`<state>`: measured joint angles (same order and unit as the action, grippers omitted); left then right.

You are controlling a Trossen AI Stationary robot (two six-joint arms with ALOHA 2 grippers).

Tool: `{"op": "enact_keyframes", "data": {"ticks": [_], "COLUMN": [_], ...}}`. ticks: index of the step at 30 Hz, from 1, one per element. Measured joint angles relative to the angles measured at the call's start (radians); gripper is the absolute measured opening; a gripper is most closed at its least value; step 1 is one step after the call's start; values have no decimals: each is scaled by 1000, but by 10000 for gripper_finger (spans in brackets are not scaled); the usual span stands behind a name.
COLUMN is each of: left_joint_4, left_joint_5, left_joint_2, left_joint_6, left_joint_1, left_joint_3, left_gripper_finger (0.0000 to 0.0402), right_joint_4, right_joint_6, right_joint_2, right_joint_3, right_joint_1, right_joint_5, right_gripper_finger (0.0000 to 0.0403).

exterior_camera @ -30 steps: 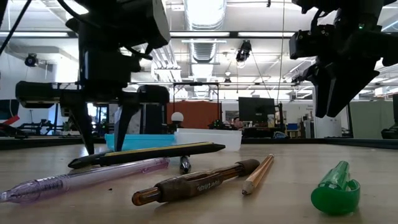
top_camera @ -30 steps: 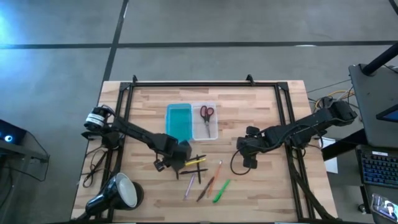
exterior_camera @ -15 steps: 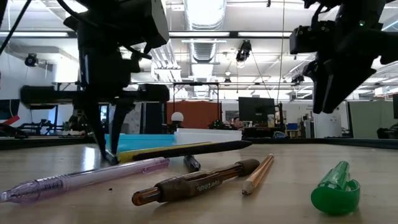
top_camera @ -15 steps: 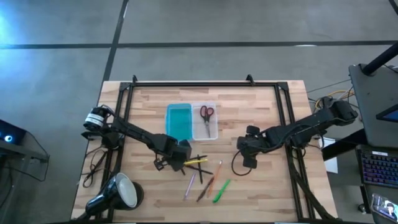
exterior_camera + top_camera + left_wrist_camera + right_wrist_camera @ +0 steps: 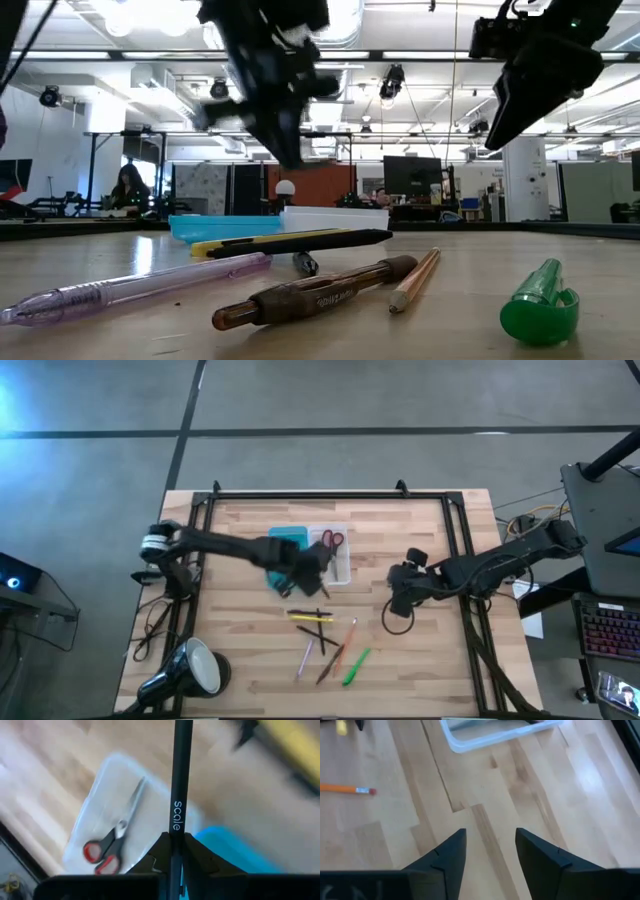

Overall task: Pick & place school supplies into a supply box
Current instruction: Put the black pen into the blue supply box

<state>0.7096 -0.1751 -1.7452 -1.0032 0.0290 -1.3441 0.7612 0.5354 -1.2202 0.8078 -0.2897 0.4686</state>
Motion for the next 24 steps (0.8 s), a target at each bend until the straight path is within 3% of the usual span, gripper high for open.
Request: {"op": "enact_keyframes", "data": {"ticks": [9, 15, 18, 24], "left_joint_4": [-99, -62, -97, -133], "left_joint_5": [-84, -26, 17, -7], "left_joint_2": [-204, -280, -300, -296], "left_joint_6": [-221, -234, -234, -214], "left_joint_1": [192, 218, 217, 206], "left_joint_3": [-141, -204, -192, -179], "left_gripper_finger": [9, 13, 32, 88], "right_joint_4": [5, 6, 8, 9], "right_joint_6": [48, 45, 41, 38], "right_joint_2": [0, 1, 1, 1], "right_joint_3": [-8, -8, -9, -14], "right_joint_1": [0, 0, 0, 0], "right_joint_5": [-3, -3, -3, -5], "right_gripper_finger": [155, 147, 144, 146]}}
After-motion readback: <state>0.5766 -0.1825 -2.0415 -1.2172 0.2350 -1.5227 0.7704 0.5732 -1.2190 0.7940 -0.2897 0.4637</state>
